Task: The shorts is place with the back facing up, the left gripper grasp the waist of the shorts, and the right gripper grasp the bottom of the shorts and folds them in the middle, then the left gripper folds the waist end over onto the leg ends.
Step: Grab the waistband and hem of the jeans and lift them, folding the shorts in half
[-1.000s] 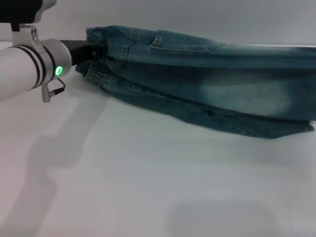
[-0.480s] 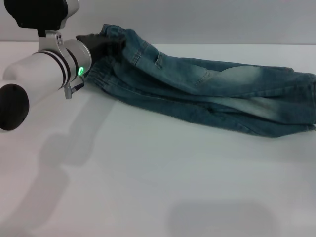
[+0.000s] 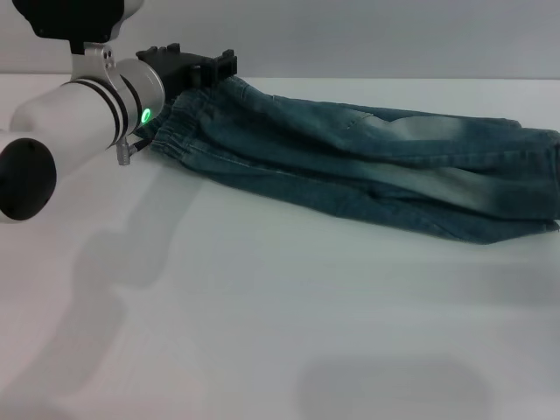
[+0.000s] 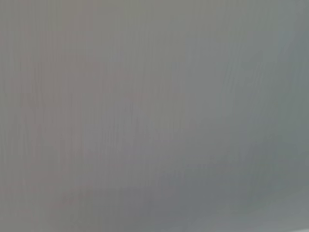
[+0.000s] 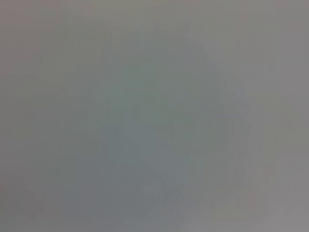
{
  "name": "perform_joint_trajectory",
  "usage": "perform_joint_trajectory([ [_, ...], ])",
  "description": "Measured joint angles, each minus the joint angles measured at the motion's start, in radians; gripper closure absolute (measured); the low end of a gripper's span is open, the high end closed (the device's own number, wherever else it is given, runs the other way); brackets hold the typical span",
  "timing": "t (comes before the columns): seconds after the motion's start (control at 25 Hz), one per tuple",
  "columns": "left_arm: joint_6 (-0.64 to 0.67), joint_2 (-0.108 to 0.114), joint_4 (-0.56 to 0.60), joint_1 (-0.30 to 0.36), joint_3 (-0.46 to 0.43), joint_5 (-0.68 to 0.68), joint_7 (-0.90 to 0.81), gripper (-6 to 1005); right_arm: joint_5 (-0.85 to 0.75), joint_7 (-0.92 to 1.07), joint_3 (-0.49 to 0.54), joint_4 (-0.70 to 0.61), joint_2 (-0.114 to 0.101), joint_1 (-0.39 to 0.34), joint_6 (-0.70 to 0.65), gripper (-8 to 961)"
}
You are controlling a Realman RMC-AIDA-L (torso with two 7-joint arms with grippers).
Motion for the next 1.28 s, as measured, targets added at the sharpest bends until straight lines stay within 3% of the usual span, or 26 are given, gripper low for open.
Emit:
perform_joint_trajectory([
  [0.04, -0.014, 0.001, -0.003, 0.000, -0.003, 0.001, 0.003, 265, 0.002, 0.000, -0.008, -0.012, 0.001, 0.000, 0.020, 258],
  [0.16, -0.047, 0.003, -0.008, 0.003, -0.019, 0.005, 0.007, 159, 0.002, 0.000, -0.032, -0.061, 0.002, 0.015, 0.071, 251],
  [0.68, -0.268, 0.007, -0.035, 0.019, -0.178, 0.084, 0.014, 155, 0.010, -0.002, -0.213, -0.064, 0.004, 0.011, 0.110, 247],
  [1.12, -0.325, 0.008, 0.015, 0.002, -0.219, 0.102, 0.028, 149, 0.011, 0.001, -0.233, -0.026, 0.003, -0.019, 0.111, 248],
  [1.28, -0.333, 0.008, 0.081, -0.036, -0.220, 0.096, 0.046, 148, 0.012, 0.001, -0.235, -0.025, 0.003, -0.016, 0.109, 248],
])
